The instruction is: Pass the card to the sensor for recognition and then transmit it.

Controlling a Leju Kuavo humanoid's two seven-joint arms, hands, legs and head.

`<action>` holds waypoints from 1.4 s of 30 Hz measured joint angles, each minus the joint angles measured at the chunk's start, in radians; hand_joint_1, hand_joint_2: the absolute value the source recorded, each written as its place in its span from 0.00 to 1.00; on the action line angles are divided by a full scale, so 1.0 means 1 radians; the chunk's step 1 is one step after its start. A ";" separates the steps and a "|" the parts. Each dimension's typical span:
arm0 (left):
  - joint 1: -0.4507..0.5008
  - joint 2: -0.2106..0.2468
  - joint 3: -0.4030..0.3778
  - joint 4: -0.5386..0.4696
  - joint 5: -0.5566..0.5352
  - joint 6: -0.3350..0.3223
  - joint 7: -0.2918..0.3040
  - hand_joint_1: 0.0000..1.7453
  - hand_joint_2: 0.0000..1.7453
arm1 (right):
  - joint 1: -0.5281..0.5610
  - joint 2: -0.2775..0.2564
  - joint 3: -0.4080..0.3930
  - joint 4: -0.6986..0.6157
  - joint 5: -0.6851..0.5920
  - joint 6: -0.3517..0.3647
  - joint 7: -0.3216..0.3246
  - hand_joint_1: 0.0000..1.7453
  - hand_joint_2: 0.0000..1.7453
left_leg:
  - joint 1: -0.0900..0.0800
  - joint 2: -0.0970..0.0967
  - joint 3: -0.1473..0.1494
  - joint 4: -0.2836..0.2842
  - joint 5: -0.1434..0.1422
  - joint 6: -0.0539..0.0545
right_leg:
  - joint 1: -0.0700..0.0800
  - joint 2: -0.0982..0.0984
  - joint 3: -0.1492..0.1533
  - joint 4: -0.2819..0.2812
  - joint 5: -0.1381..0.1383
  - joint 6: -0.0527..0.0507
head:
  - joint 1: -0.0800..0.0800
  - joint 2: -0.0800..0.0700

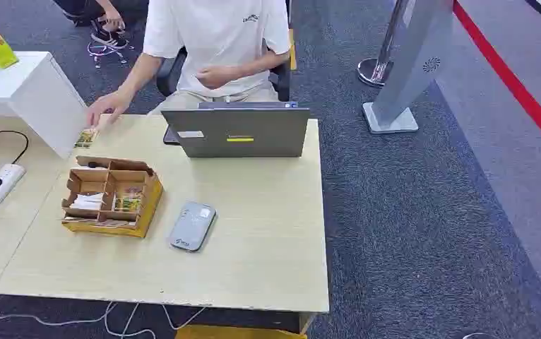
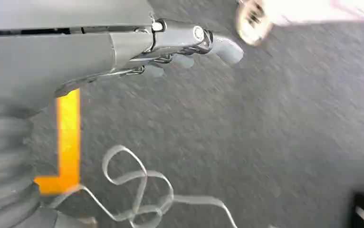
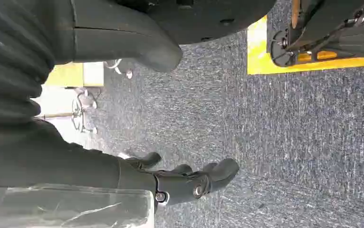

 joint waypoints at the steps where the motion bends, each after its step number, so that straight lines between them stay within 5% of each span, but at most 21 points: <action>1: 0.000 -0.003 0.003 -0.037 0.004 -0.042 0.000 0.00 1.00 | 0.000 0.000 0.000 0.000 0.003 -0.001 -0.003 0.00 1.00 | 0.000 0.000 0.000 0.000 0.000 0.000 | 0.000 0.000 0.000 0.000 0.000 0.000 | 0.000 0.000; 5: -0.002 0.019 0.010 -0.215 0.044 -0.189 0.000 0.00 1.00 | 0.000 -0.003 0.000 0.000 -0.001 0.054 -0.010 0.00 1.00 | 0.002 0.000 0.000 0.000 0.000 -0.001 | 0.002 0.000 0.000 0.000 0.000 -0.001 | -0.002 0.000; 8: -0.006 0.023 0.010 -0.474 0.101 -0.275 0.043 0.00 1.00 | -0.001 -0.024 0.000 -0.003 0.006 0.120 -0.018 0.00 1.00 | 0.003 0.000 0.000 0.000 0.001 -0.001 | 0.003 0.000 -0.001 0.000 0.000 -0.002 | -0.002 0.000; 11: -0.009 0.015 -0.022 -0.749 0.123 -0.274 0.058 0.00 1.00 | -0.001 -0.032 0.002 -0.003 0.025 0.135 -0.022 0.00 1.00 | 0.003 0.000 0.000 0.000 0.001 -0.001 | 0.003 0.000 -0.001 0.000 0.000 -0.002 | -0.002 0.000; 13: -0.011 0.008 -0.077 -0.922 0.042 -0.223 0.029 0.00 1.00 | -0.002 -0.034 0.003 -0.003 0.044 0.141 -0.031 0.00 1.00 | 0.003 0.000 0.001 0.001 0.001 -0.002 | 0.003 -0.001 -0.004 -0.001 0.000 -0.002 | -0.001 0.000; 15: -0.029 0.001 -0.177 -1.087 -0.149 -0.108 0.015 0.00 1.00 | -0.006 -0.035 0.006 -0.003 0.059 0.145 -0.036 0.00 1.00 | 0.003 -0.003 -0.001 0.002 0.003 -0.002 | 0.002 -0.004 -0.005 -0.001 0.000 -0.002 | -0.001 0.000; 17: -0.048 0.023 -0.395 -1.221 -0.370 0.151 0.054 0.00 1.00 | -0.013 -0.035 0.012 -0.003 0.075 0.151 -0.038 0.00 1.00 | 0.003 -0.005 -0.001 0.002 0.005 -0.003 | 0.002 -0.006 -0.007 0.000 0.003 -0.004 | 0.001 0.000; 19: -0.100 0.057 -0.590 -1.269 -0.570 0.321 0.107 0.00 1.00 | -0.018 -0.035 0.021 -0.003 0.088 0.153 -0.038 0.00 1.00 | 0.003 -0.004 -0.002 0.002 0.007 -0.004 | 0.003 -0.006 -0.007 0.001 0.006 -0.005 | -0.002 0.000; 21: -0.162 0.104 -0.796 -1.282 -0.806 0.457 0.177 0.00 1.00 | -0.022 -0.035 0.029 -0.003 0.099 0.154 -0.035 0.00 1.00 | 0.003 -0.004 -0.003 0.001 0.009 -0.005 | 0.003 -0.005 -0.007 0.001 0.009 -0.006 | 0.000 0.000; 24: -0.267 0.178 -1.036 -1.263 -1.125 0.534 0.318 0.00 1.00 | -0.024 -0.035 0.035 -0.003 0.111 0.157 -0.035 0.00 1.00 | 0.003 -0.001 -0.005 0.002 0.011 -0.004 | 0.003 -0.002 -0.010 0.001 0.011 -0.006 | 0.000 0.000; 27: -0.391 0.274 -1.230 -1.159 -1.485 0.499 0.484 0.00 1.00 | -0.024 -0.035 0.040 -0.003 0.114 0.160 -0.030 0.00 1.00 | 0.004 -0.002 -0.005 0.002 0.013 -0.006 | 0.003 -0.002 -0.012 0.002 0.012 -0.005 | -0.001 0.000; 29: -0.493 0.323 -1.361 -1.050 -1.640 0.407 0.568 0.00 1.00 | -0.025 -0.035 0.043 -0.003 0.112 0.164 -0.029 0.00 1.00 | 0.003 -0.002 -0.006 0.002 0.014 -0.005 | 0.003 -0.002 -0.011 0.002 0.013 -0.005 | 0.000 0.000; 31: -0.579 0.343 -1.458 -0.942 -1.696 0.332 0.625 0.00 1.00 | -0.026 -0.034 0.044 -0.003 0.110 0.166 -0.029 0.00 1.00 | 0.003 0.000 -0.007 0.002 0.014 -0.006 | 0.003 -0.001 -0.011 0.002 0.015 -0.007 | 0.000 0.000; 34: -0.658 0.364 -1.562 -0.826 -1.713 0.323 0.653 0.00 1.00 | -0.024 -0.034 0.045 -0.003 0.110 0.167 -0.029 0.00 1.00 | 0.003 0.007 -0.008 0.002 0.014 -0.006 | 0.003 0.007 -0.012 0.003 0.016 -0.007 | -0.001 0.000; 42: -0.717 0.386 -1.651 -0.716 -1.717 0.321 0.663 0.00 1.00 | -0.022 -0.034 0.045 -0.003 0.110 0.168 -0.029 0.00 1.00 | 0.003 0.009 -0.011 0.001 0.014 -0.005 | 0.003 0.009 -0.016 0.003 0.016 -0.007 | -0.001 0.000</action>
